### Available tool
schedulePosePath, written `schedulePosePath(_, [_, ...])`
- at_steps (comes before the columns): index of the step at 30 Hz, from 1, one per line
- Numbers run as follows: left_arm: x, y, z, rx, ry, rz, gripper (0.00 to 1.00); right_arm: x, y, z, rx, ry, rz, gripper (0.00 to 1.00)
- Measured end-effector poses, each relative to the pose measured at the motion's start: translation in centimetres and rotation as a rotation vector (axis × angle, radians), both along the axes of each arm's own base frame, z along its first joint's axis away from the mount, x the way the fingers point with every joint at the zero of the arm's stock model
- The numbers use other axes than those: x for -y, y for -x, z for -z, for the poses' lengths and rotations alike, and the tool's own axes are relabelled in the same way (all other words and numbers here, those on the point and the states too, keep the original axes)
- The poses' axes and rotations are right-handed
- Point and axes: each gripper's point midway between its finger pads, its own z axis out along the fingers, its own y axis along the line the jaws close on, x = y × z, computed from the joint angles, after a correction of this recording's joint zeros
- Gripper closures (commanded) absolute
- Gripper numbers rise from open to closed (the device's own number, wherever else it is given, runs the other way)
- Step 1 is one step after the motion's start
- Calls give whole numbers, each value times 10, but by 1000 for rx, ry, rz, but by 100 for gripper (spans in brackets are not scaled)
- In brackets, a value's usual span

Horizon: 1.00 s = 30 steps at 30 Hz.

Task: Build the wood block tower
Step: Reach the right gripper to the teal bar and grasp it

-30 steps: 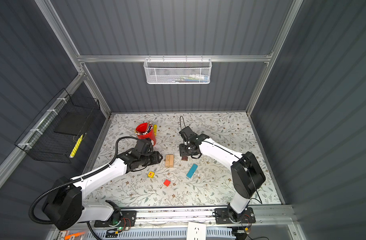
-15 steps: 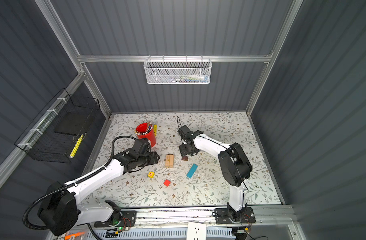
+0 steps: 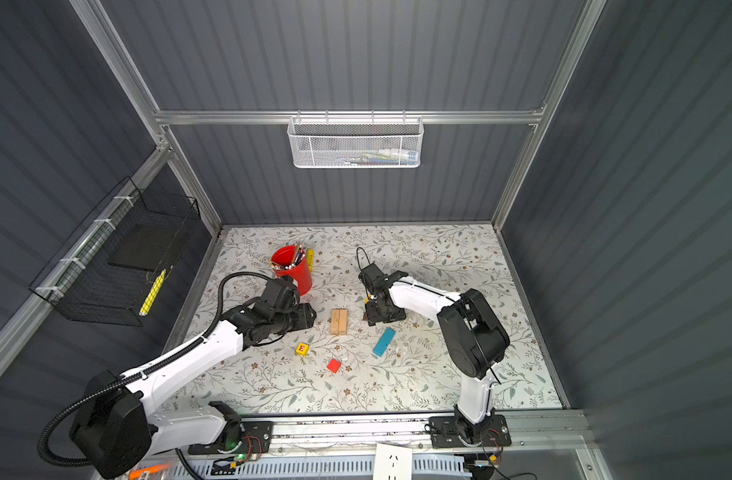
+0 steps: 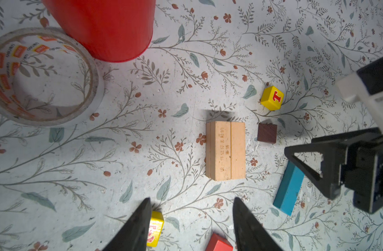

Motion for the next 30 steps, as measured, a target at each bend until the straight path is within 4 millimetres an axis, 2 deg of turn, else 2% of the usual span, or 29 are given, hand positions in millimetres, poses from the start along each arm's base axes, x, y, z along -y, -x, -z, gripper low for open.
schedulePosePath(7, [-3,2,-2,4,-6,-6,39,3,37,10,-47,45,82,23])
schedulePosePath(13, [-6,3,-5,9,-12,-12,38,12,55,20,-80,76,145,27])
schedulePosePath(19, [-7,3,-5,10,-15,-14,38,19,67,19,-91,56,180,41])
schedulePosePath(30, [-7,3,-4,11,-19,-16,38,2,65,23,-97,-37,178,69])
